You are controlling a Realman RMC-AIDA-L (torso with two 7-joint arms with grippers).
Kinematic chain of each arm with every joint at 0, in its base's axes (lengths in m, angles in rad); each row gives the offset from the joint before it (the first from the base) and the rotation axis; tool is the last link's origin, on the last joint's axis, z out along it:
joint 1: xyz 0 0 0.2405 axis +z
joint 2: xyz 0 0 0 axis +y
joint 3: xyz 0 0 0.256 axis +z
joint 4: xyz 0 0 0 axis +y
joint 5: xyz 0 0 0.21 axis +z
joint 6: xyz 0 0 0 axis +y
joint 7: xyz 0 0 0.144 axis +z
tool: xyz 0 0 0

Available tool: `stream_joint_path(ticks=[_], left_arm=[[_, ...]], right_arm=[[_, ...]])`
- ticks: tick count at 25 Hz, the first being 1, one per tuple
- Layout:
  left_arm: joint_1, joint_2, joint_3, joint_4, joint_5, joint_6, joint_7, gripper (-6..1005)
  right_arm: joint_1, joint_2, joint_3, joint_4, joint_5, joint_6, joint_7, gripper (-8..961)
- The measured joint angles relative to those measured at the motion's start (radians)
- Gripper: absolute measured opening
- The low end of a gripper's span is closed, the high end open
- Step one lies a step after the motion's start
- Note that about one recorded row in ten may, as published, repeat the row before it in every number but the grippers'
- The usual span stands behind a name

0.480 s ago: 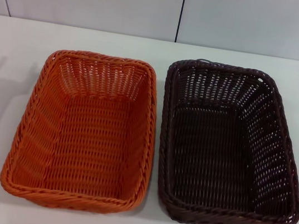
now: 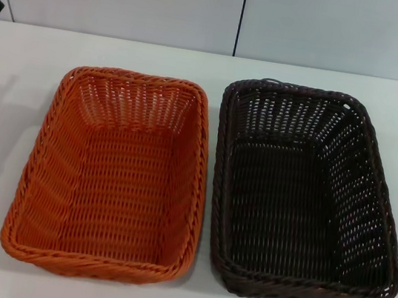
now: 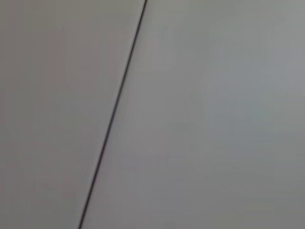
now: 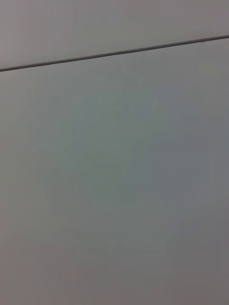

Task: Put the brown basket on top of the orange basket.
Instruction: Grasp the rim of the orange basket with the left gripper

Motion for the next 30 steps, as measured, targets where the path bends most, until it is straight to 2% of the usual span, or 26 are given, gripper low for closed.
stream_joint_path(ticks=[4, 7, 9, 10, 13, 14, 16, 17, 18, 20, 21, 25, 27, 29, 30], left_arm=[[-0.003, 0.015, 0.045, 0.029, 0.002, -0.026, -0.038, 829], [0.002, 0.028, 0.056, 0.088, 0.012, -0.092, -0.086, 829], [0.002, 0.028, 0.056, 0.088, 0.012, -0.092, -0.086, 829], [0.005, 0.044, 0.061, 0.156, 0.050, -0.191, -0.156, 829], [0.005, 0.044, 0.061, 0.156, 0.050, -0.191, -0.156, 829], [0.006, 0.061, 0.061, 0.230, 0.103, -0.302, -0.237, 829], [0.006, 0.061, 0.061, 0.230, 0.103, -0.302, -0.237, 829], [-0.002, 0.122, 0.062, 0.426, 0.349, -0.565, -0.520, 829], [-0.008, 0.148, 0.060, 0.512, 0.507, -0.642, -0.689, 829], [-0.012, 0.163, 0.055, 0.573, 0.631, -0.682, -0.809, 829], [-0.016, 0.173, 0.053, 0.624, 0.741, -0.701, -0.905, 829], [-0.022, 0.188, 0.048, 0.759, 1.072, -0.707, -1.198, 830], [-0.031, 0.191, 0.039, 0.824, 1.260, -0.686, -1.371, 830], [-0.055, 0.190, -0.013, 0.887, 1.505, -0.603, -1.565, 830], [-0.068, 0.186, -0.042, 0.906, 1.581, -0.565, -1.623, 830]], right_arm=[[0.000, 0.000, 0.000, 0.000, 0.000, 0.001, 0.000, 575], [0.000, 0.000, 0.000, 0.002, 0.000, 0.001, 0.000, 575], [-0.001, 0.000, 0.000, 0.004, 0.000, 0.001, 0.000, 575], [-0.002, 0.000, 0.000, 0.006, 0.000, 0.001, 0.000, 576], [-0.005, 0.000, -0.003, 0.010, 0.000, 0.001, 0.000, 576], [-0.007, 0.001, -0.005, 0.011, 0.000, 0.001, 0.000, 576], [-0.011, 0.001, -0.006, 0.012, 0.000, 0.001, 0.000, 576], [-0.013, 0.001, -0.006, 0.012, 0.000, 0.001, 0.000, 576], [-0.015, 0.001, -0.005, 0.012, 0.000, 0.001, 0.000, 576], [-0.017, 0.001, -0.003, 0.012, 0.000, 0.001, 0.000, 576], [-0.019, 0.001, -0.002, 0.012, 0.000, 0.001, 0.000, 576], [-0.023, 0.002, -0.001, 0.012, 0.000, 0.001, 0.000, 576], [-0.024, 0.001, 0.000, 0.012, 0.000, 0.001, 0.000, 576], [-0.025, 0.001, 0.000, 0.009, 0.000, 0.001, 0.000, 576], [-0.025, 0.002, 0.000, 0.008, 0.000, 0.001, 0.000, 576]])
